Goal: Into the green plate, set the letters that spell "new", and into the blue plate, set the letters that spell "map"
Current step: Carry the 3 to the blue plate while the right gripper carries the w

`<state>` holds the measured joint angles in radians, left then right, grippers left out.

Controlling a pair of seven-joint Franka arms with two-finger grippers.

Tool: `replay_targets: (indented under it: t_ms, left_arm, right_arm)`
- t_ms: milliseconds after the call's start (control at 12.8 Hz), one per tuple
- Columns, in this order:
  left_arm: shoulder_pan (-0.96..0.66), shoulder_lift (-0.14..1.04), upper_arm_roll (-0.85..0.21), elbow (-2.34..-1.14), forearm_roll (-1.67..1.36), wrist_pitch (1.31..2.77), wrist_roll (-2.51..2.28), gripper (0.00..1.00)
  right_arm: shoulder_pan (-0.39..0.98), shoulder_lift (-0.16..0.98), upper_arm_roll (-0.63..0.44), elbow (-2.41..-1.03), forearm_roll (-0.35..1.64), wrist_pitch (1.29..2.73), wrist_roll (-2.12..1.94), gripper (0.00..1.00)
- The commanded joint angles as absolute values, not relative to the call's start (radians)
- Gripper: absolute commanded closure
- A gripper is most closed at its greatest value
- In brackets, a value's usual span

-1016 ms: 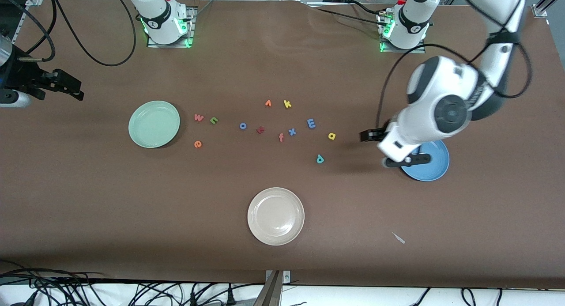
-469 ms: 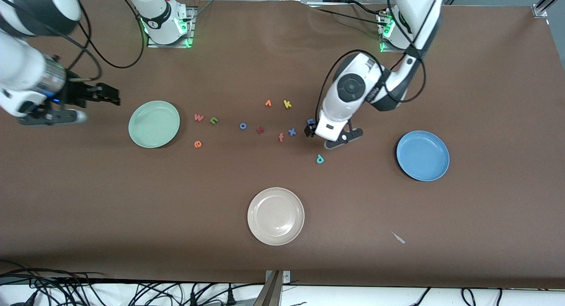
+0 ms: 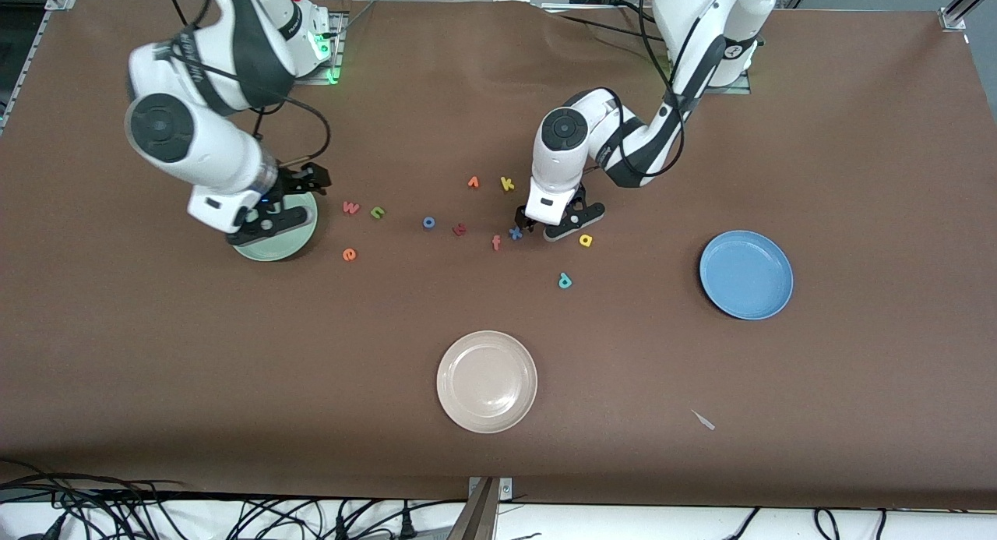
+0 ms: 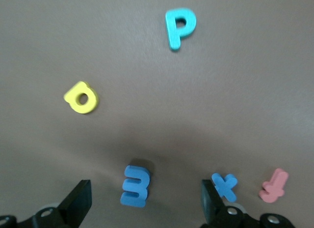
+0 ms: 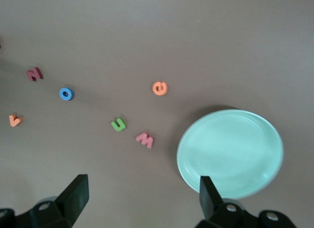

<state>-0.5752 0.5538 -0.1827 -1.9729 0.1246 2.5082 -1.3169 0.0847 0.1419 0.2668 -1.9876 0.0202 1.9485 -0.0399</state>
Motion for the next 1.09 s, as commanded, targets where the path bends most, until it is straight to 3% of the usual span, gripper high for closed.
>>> replay_targets:
  t_ms: [0,156,235,391,625,860,1016]
  left_arm:
    - [-0.597,0.581,-0.17,-1.967,0.225,2.531,-1.331,0.07]
    - [-0.6,0.594,-0.17,-1.968,0.239,2.531,-1.331,0.1]
    - [-0.601,0.597,-0.17,-1.97,0.239,2.531,-1.331,0.18]
    - [-0.598,0.595,-0.172,-1.97,0.239,2.526,-1.331,0.47]
    - [-0.6,0.595,-0.172,-1.97,0.239,2.525,-1.322,0.77]
    - [-0.595,0.595,-0.172,-1.97,0.239,2.519,-1.318,0.94]
    - [-0.557,0.574,-0.172,-1.947,0.223,2.441,-1.232,1.0]
  right_arm:
    - [0.075,0.1,0.316,-2.219,0.006,2.188,-0.182,0.0]
    - [0.074,0.136,0.316,-2.298,0.0,2.357,-0.297,0.0]
    - [0.074,0.168,0.316,-2.305,0.0,2.403,-0.363,0.01]
    - [0.075,0.218,0.318,-2.315,-0.05,2.444,-0.467,0.01]
    - [0.075,0.259,0.318,-2.353,-0.173,2.515,-0.483,0.01]
    - [0.075,0.311,0.318,-2.381,-0.179,2.571,-0.485,0.01]
    - [0.077,0.311,0.321,-2.393,-0.227,2.576,-0.489,0.09]
